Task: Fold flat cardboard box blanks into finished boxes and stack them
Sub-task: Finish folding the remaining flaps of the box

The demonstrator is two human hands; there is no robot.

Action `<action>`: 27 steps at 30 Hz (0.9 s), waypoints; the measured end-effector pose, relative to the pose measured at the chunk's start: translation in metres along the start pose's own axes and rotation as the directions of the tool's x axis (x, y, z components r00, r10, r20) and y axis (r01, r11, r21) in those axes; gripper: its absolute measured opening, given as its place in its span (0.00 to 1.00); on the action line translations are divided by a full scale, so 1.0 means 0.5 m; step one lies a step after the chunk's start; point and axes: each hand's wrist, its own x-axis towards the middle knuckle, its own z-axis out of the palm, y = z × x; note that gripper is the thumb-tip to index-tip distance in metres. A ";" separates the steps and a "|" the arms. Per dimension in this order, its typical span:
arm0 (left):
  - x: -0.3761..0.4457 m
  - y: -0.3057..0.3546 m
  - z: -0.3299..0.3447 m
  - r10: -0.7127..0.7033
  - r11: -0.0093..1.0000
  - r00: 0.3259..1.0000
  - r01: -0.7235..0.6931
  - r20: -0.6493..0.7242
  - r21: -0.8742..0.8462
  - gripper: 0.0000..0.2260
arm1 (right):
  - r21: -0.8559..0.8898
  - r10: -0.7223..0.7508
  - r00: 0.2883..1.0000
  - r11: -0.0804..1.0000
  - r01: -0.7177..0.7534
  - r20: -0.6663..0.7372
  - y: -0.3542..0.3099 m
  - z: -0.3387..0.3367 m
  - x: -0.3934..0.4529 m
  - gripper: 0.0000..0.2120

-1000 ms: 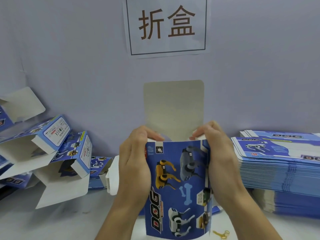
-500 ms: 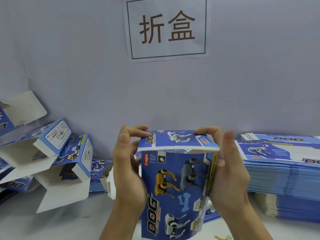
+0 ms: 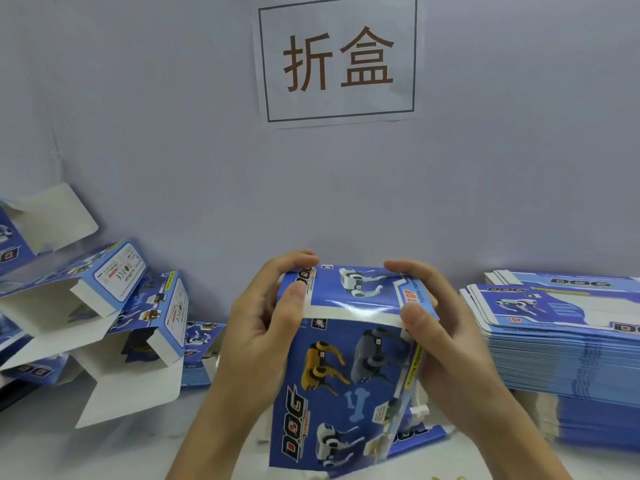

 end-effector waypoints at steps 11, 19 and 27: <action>0.004 0.001 0.002 0.059 0.989 0.998 -0.058 -0.005 0.138 0.16 | -0.209 -0.112 0.981 0.975 0.077 -0.160 -0.007 0.032 0.002 0.16; 0.012 0.008 0.021 0.014 1.000 0.998 -0.014 -0.054 0.010 0.17 | -0.233 -0.139 0.939 0.970 0.065 -0.313 -0.010 0.052 0.013 0.21; 0.006 -0.004 0.042 0.145 0.984 0.971 -0.121 -0.192 0.131 0.17 | -0.198 -0.107 0.947 0.979 0.047 -0.302 -0.014 0.055 0.020 0.22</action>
